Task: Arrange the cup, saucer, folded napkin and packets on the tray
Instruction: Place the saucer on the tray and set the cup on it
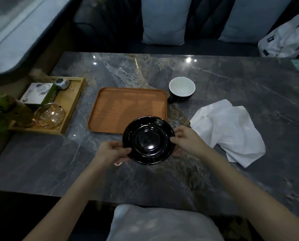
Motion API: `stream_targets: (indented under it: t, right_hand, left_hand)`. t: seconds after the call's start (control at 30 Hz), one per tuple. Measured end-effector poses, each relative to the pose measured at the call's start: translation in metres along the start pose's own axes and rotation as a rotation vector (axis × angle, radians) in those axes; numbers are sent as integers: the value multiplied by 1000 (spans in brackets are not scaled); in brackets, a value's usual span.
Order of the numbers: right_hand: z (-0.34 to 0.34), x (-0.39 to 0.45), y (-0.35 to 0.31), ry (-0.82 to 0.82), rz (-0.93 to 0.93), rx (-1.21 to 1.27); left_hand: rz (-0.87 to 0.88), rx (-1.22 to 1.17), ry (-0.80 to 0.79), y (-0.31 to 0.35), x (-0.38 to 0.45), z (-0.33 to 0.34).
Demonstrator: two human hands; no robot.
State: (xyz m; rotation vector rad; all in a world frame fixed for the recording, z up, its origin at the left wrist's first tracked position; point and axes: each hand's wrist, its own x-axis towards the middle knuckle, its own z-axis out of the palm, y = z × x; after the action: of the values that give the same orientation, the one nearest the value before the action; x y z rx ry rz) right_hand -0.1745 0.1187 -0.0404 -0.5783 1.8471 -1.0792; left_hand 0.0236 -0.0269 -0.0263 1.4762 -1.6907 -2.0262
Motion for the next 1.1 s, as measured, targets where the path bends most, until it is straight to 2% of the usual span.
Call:
stream_targets:
  t: [0.1,0.27,0.47,0.7,0.87,1.1]
  right_hand:
    - [9,18,-24,32,-56,-39]
    - [31,53,-55,27,-74,-43]
    - [58,100,-79,31,-135,-50]
    - [91,145,-76,69,-46,19]
    - [112,168,-65,124,25,0]
    - [119,186,-55,162,6,27]
  left_hand:
    - [43,11,26,16,8,-15]
    - [130,146,165,36,31,-45]
    - [122,33,191,56,58,-74]
    - [117,-13,310,56,100,-102]
    - [32,-10,325,50,135,-115]
    - [33,100,401,38,166,-115]
